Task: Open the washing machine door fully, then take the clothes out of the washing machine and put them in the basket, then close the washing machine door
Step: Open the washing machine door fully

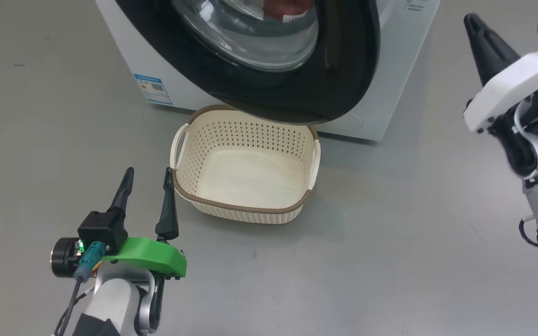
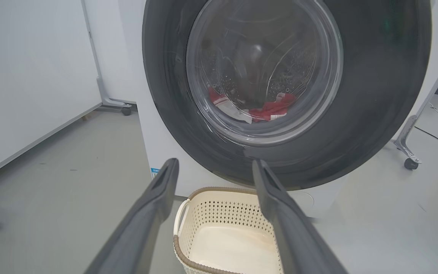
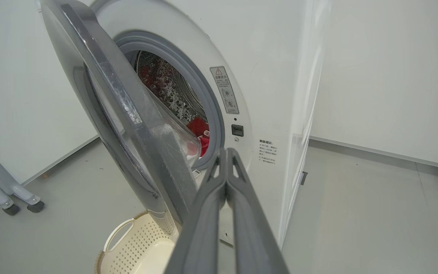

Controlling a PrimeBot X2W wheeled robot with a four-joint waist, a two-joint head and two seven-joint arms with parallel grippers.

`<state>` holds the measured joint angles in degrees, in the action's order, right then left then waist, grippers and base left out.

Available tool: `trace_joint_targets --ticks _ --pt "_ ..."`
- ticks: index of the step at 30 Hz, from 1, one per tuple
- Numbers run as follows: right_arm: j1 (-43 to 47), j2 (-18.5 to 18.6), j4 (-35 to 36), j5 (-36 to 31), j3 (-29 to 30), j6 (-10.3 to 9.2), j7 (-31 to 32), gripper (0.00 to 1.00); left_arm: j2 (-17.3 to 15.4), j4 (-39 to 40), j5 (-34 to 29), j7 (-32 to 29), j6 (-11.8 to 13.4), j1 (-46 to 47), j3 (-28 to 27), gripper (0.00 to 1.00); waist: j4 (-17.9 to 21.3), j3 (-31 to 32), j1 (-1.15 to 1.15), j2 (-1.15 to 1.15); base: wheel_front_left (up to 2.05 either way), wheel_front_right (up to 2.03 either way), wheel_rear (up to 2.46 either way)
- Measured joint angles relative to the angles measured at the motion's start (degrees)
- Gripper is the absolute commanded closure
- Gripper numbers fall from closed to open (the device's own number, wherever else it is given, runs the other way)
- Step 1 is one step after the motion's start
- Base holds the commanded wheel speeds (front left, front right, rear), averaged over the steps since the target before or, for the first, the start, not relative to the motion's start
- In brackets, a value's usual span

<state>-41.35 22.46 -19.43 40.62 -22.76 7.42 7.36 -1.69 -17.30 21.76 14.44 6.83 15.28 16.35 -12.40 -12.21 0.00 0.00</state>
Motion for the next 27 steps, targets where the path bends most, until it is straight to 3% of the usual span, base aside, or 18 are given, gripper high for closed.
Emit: trace_joint_targets --ticks 6,9,10,11,17,27 --pt "6.2 1.0 -0.5 -6.2 -0.7 0.0 -7.2 1.0 0.0 -0.1 -1.7 0.0 0.0 -2.0 -3.2 0.0 3.4 2.5 0.0 0.0 0.0 0.0 0.0" --pt "9.3 0.2 -0.6 -7.0 -0.5 -1.54 -10.7 1.0 0.0 0.0 -2.0 0.0 0.0 -3.0 -4.3 0.0 5.2 3.5 0.0 0.0 0.0 0.0 0.0" --pt "10.4 -0.2 -0.6 -7.0 -0.2 -2.33 -11.7 0.79 0.0 0.0 -2.2 0.0 0.0 -3.2 -4.5 0.0 5.8 3.8 0.0 0.0 0.0 0.0 0.0" --pt "11.5 -0.6 -0.7 -7.1 0.2 -3.11 -12.8 0.0 0.0 0.2 -2.4 0.0 0.0 -3.4 -4.6 0.0 6.4 4.1 0.0 0.0 0.0 0.0 0.0" --pt "18.6 -2.2 -1.6 -6.9 2.6 -6.79 -18.3 0.0 -0.1 0.8 -2.9 0.0 0.0 -3.7 -3.3 0.0 9.0 5.4 0.0 0.0 0.0 0.0 0.0" --pt "24.3 -5.1 -0.6 -6.9 3.3 -9.22 -21.1 0.0 -0.2 1.4 -3.4 0.0 0.0 -5.4 -4.2 0.0 10.6 5.9 0.0 0.0 0.0 0.0 0.0"
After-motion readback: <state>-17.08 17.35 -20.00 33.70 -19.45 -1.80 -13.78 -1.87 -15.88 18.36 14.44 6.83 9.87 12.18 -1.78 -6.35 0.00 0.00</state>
